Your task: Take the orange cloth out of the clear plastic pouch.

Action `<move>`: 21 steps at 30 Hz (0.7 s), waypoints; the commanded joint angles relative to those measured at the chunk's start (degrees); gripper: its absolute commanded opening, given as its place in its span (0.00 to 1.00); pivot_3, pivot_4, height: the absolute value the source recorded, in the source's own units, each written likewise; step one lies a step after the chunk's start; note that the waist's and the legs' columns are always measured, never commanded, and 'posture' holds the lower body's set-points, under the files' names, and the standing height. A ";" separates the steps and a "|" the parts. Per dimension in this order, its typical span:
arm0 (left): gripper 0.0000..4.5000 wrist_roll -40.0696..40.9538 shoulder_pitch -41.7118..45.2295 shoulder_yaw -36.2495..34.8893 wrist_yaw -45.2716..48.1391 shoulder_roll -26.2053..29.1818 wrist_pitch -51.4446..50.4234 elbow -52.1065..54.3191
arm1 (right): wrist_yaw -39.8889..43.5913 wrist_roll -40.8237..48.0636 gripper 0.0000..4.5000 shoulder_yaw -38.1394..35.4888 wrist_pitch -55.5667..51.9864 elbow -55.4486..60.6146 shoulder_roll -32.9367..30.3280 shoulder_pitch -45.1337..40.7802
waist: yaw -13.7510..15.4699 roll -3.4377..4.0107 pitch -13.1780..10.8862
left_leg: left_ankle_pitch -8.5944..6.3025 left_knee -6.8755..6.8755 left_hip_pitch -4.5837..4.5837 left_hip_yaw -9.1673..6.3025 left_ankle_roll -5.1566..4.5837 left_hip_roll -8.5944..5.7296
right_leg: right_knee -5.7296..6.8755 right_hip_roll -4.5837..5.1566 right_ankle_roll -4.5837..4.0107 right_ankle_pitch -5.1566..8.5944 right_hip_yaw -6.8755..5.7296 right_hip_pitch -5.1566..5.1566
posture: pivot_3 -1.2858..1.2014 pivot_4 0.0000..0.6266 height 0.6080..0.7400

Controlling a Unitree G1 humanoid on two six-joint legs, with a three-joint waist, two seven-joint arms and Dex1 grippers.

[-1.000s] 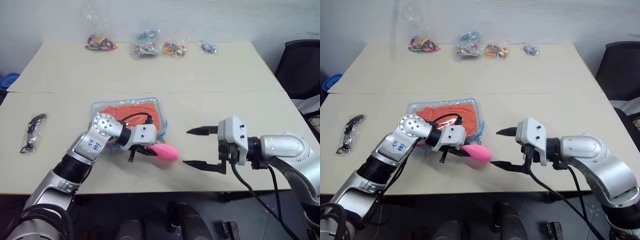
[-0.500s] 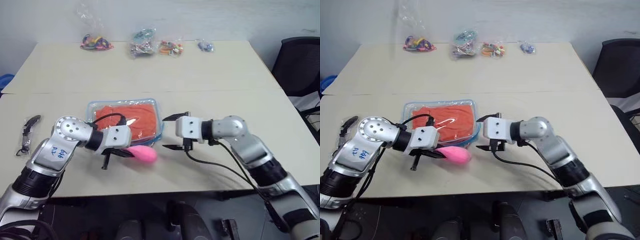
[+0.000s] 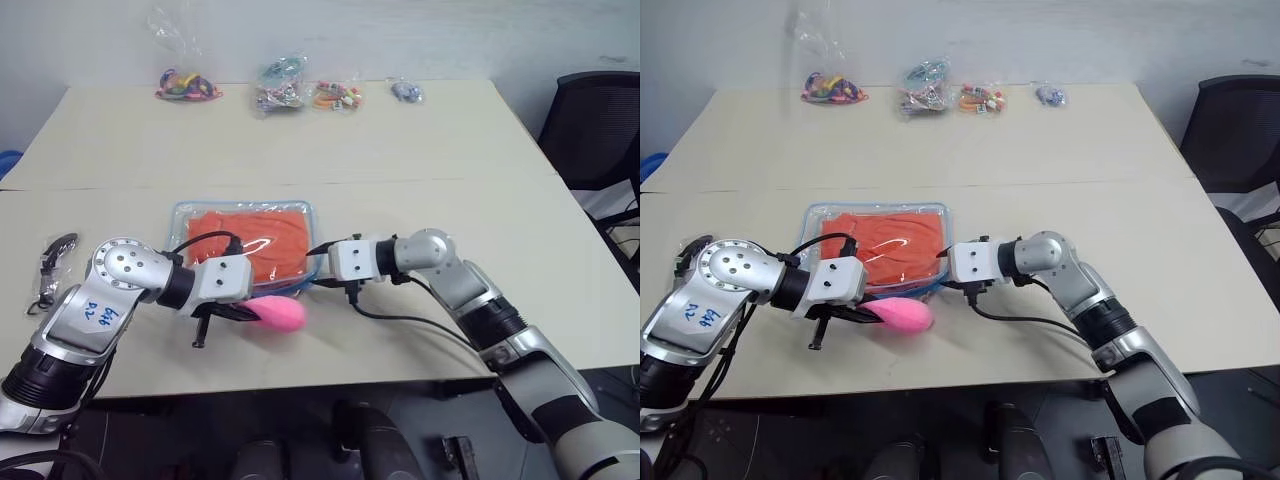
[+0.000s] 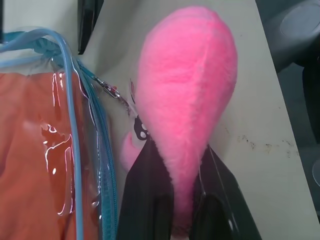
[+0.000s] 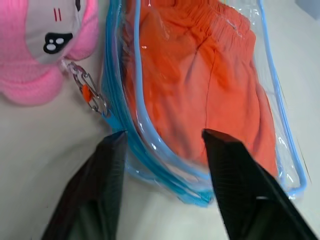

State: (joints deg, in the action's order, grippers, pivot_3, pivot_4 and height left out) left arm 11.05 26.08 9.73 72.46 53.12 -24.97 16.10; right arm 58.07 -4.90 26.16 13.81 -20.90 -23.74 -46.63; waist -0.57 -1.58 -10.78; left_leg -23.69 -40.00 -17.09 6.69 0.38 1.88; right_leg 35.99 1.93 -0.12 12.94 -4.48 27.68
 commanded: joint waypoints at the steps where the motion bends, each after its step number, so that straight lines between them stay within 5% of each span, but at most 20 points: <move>1: 0.00 0.23 0.72 -0.28 -0.54 0.15 -0.20 1.39 | -0.25 -0.79 0.57 -0.94 1.53 -0.54 1.02 -1.47 | -0.01 0.00 0.00 | 0.00 0.00 0.00 0.00 0.00 0.00 | 0.00 0.00 0.00 0.00 0.00 0.00 | 0.52 0.24 1.00; 5: 0.00 0.15 0.97 0.03 -0.87 -0.19 -0.09 1.31 | -0.13 -1.99 0.57 -0.82 3.04 -2.65 1.96 -2.23 | -0.04 0.00 0.00 | 0.00 0.00 0.00 0.00 0.00 -0.01 | 0.00 0.02 0.00 0.00 0.00 0.00 | 0.52 0.24 1.00; 13: 0.00 -0.74 -0.79 -0.39 -0.92 0.94 1.95 0.68 | 0.91 -1.99 0.01 -1.68 5.21 -4.74 1.77 -3.17 | -0.72 0.01 0.00 | 0.00 0.00 0.00 -0.01 0.00 0.00 | 0.01 0.02 0.00 0.00 0.00 0.00 | 0.52 0.24 1.00; 21: 0.00 -1.49 -3.23 -2.78 -2.22 3.16 4.35 -2.57 | 1.83 -2.04 0.01 -1.98 6.60 -4.32 0.34 -2.11 | -0.99 0.01 -0.01 | 0.00 0.00 0.01 -0.02 0.00 0.00 | 0.01 0.06 0.00 0.00 -0.01 0.01 | 0.52 0.24 1.00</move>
State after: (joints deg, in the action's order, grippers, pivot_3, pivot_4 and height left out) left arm 10.17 23.70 9.32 70.69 54.69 -20.91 14.68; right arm 59.73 -7.37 26.15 19.38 -26.62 -22.24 -48.80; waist -1.56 -1.57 -10.78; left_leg -23.69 -40.00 -17.08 6.67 0.38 1.88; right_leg 36.00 1.99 -0.12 12.94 -4.49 27.69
